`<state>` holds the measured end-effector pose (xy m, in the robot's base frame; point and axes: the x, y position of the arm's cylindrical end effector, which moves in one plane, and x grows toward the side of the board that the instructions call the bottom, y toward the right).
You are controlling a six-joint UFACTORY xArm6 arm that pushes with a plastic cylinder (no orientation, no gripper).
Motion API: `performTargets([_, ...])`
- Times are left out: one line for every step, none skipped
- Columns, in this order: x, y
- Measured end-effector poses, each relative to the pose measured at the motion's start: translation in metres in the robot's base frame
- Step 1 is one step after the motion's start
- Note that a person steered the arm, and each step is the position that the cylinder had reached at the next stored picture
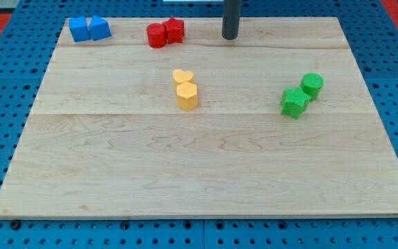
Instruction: Point your arm at the red star
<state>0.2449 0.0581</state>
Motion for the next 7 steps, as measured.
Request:
performTargets([0.0,-0.002])
performTargets([0.017,-0.01])
performTargets([-0.012,-0.01])
performTargets([0.002,-0.02])
performTargets([0.051,0.0])
performTargets([0.05,0.112])
performTargets([0.019,0.091])
